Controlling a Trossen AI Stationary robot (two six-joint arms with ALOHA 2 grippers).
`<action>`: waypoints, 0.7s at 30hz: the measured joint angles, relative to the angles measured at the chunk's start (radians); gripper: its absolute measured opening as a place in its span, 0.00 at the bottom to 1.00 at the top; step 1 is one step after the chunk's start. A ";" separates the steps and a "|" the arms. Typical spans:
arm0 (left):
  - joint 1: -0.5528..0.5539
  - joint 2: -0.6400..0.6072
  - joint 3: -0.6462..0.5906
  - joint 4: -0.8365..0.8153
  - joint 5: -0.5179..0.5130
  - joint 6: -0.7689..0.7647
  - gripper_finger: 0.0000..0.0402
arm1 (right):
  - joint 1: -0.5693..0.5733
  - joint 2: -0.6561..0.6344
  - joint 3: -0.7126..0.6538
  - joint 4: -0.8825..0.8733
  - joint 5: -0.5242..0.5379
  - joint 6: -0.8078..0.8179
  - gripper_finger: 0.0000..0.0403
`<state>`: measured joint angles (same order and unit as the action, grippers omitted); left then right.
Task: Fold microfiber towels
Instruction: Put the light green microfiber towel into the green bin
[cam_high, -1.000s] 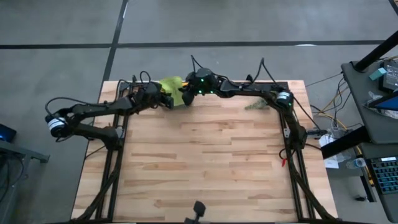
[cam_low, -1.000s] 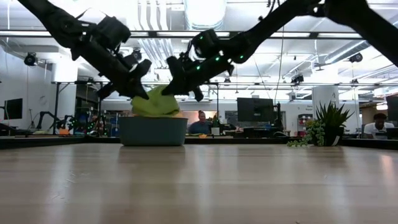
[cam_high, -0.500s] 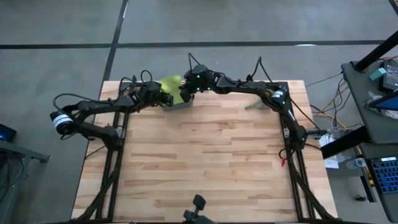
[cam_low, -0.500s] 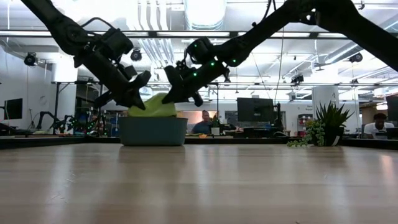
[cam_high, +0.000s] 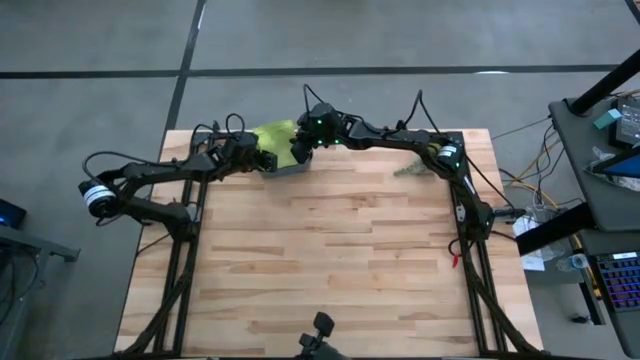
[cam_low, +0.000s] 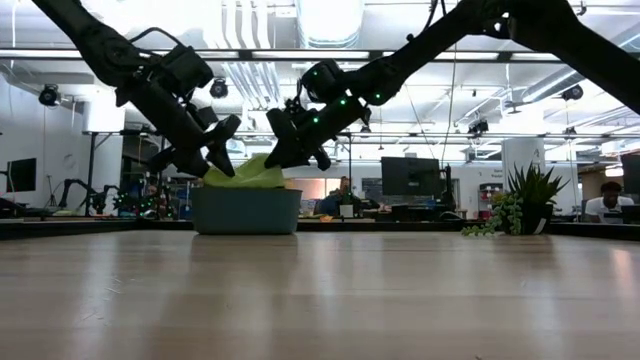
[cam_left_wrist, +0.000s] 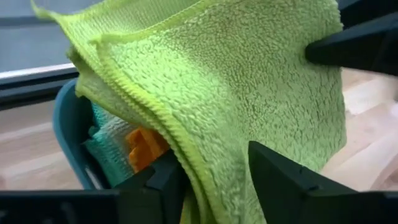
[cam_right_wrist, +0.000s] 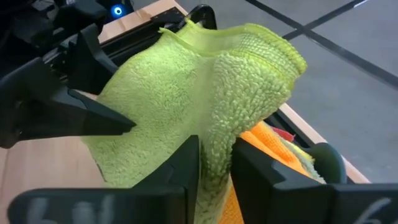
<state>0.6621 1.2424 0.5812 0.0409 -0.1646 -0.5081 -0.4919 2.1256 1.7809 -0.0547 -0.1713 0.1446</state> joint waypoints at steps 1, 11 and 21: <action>0.000 -0.007 0.000 -0.011 0.000 0.016 0.39 | 0.000 -0.003 0.000 -0.004 0.000 0.000 0.20; 0.006 -0.137 0.000 -0.168 -0.006 0.054 0.43 | -0.019 -0.026 0.000 -0.082 0.018 -0.007 0.21; 0.006 -0.294 0.003 -0.161 -0.006 0.183 0.43 | -0.046 -0.083 -0.001 -0.108 0.017 -0.047 0.17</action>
<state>0.6685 0.9485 0.5838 -0.1199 -0.1711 -0.3247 -0.5382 2.0426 1.7802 -0.1628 -0.1539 0.0972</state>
